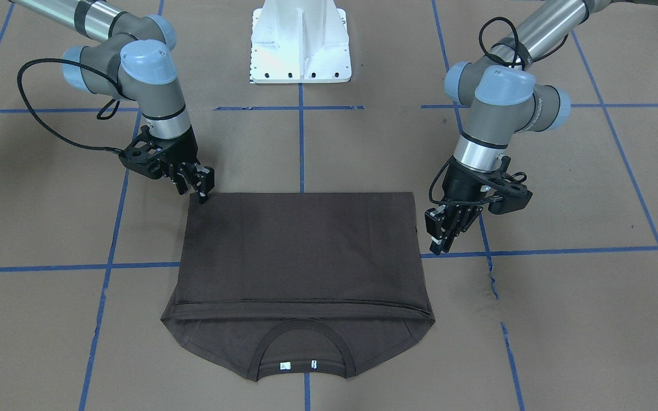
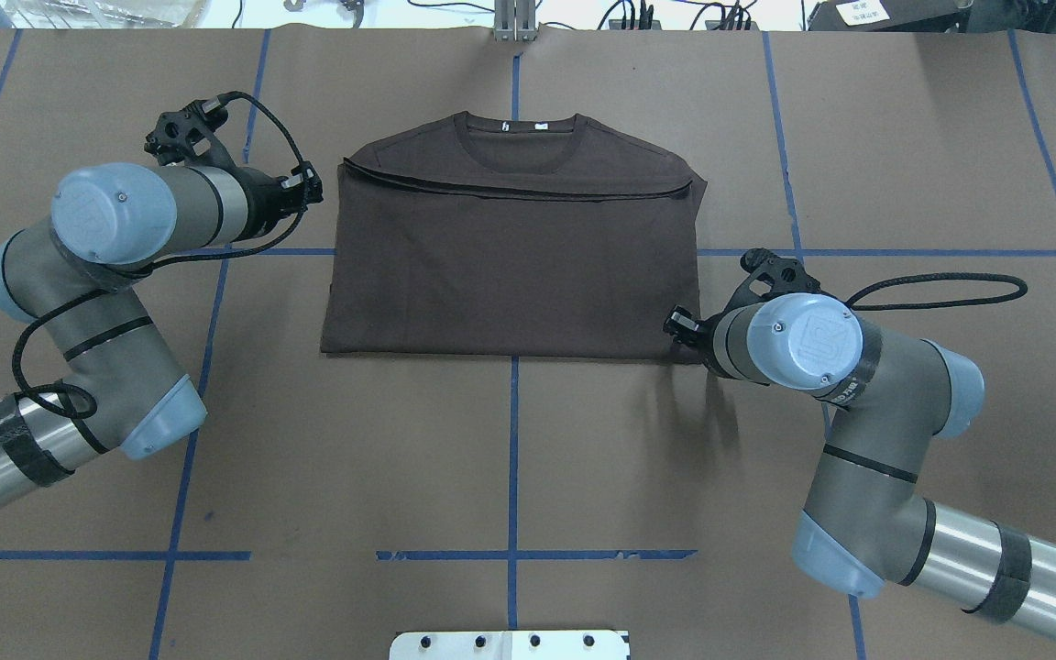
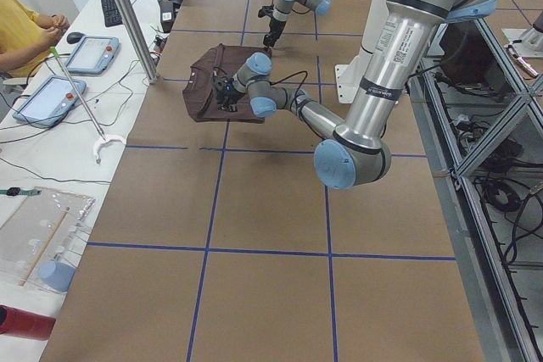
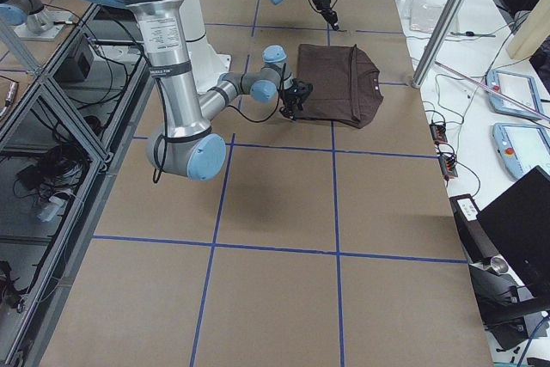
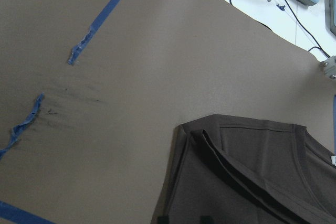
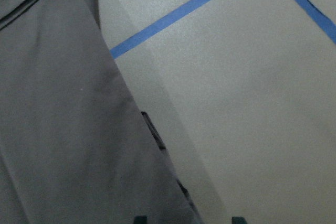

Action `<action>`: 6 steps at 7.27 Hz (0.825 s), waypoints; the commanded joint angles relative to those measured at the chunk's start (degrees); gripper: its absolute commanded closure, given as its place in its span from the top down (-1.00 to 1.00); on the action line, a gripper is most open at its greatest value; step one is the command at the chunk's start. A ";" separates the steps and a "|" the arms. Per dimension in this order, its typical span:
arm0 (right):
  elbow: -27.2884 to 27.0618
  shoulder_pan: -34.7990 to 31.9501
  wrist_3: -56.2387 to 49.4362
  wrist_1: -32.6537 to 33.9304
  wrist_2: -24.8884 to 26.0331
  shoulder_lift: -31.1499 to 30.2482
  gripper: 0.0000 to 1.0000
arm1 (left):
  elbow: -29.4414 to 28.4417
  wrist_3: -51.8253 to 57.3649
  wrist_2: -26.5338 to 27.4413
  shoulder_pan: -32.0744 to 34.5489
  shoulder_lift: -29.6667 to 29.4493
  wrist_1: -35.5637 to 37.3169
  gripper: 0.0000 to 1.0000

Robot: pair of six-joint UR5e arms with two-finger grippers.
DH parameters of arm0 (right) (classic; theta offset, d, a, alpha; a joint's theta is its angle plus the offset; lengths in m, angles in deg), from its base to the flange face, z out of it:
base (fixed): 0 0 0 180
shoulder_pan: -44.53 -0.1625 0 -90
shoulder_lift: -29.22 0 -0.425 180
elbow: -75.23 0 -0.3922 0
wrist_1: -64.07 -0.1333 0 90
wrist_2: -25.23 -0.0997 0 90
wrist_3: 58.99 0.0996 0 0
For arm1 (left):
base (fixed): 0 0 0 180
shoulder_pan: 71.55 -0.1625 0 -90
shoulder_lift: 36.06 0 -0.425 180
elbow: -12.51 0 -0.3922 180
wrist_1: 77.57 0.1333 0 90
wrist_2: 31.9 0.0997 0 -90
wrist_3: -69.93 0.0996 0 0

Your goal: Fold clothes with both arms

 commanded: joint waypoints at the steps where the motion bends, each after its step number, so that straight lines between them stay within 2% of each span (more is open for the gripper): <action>1: 0.38 -0.12 0.10 0.00 0.07 0.09 0.00 | 0.14 -0.05 0.03 0.03 0.07 0.05 -0.37; 2: 0.38 -0.12 0.10 0.00 0.07 0.18 -0.23 | 0.23 -0.05 0.03 -0.06 0.07 0.06 -0.37; 3: 0.30 0.06 2.54 -0.08 -0.10 0.44 -0.63 | 0.15 -0.05 -0.06 0.03 0.16 0.06 -0.37; 4: 0.29 0.67 4.48 -0.08 -0.02 0.62 -0.68 | 0.14 -0.05 0.03 0.03 0.16 0.06 -0.37; 5: 0.21 0.76 4.58 -0.08 -0.02 0.53 -1.00 | 0.14 -0.05 0.03 0.03 0.16 0.14 -0.37; 6: 0.21 0.76 4.50 -0.08 -0.02 0.53 -1.00 | 0.23 -0.05 0.03 0.03 0.16 0.14 -0.37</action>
